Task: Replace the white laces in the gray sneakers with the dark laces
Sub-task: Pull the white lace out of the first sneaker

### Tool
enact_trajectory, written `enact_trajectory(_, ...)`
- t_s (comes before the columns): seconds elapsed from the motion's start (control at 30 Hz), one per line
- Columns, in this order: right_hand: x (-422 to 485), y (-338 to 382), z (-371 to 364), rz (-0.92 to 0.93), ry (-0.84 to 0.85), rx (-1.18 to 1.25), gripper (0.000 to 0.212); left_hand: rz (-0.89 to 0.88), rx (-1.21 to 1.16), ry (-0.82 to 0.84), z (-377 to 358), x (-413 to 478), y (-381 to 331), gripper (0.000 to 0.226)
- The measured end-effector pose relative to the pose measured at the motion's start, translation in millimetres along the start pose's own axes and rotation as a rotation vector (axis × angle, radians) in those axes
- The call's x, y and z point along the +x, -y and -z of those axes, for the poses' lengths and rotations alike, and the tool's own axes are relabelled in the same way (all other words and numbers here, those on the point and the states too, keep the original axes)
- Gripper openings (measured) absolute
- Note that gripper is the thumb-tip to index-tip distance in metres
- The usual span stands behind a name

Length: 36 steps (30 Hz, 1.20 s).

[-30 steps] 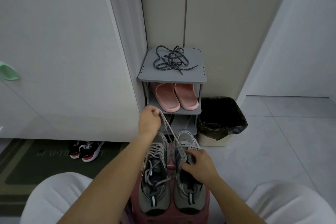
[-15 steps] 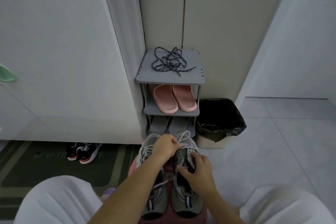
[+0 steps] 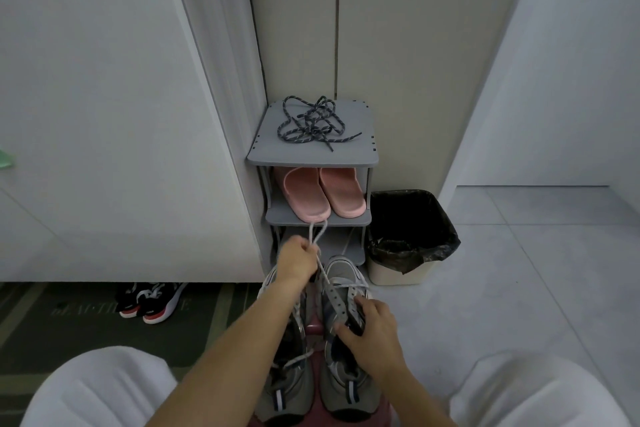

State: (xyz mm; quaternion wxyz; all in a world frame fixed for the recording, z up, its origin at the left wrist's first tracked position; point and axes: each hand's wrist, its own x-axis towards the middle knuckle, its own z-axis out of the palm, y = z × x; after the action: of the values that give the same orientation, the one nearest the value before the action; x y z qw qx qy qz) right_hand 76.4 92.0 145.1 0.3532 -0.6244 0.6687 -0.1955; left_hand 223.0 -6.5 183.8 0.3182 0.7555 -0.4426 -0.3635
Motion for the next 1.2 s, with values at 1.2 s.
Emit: enact_trajectory(1.2, 3, -5, -4, 0.000, -0.012, -0.014, 0.068, 0.227, 0.465, 0.297, -29, -8, 9, 0.018)
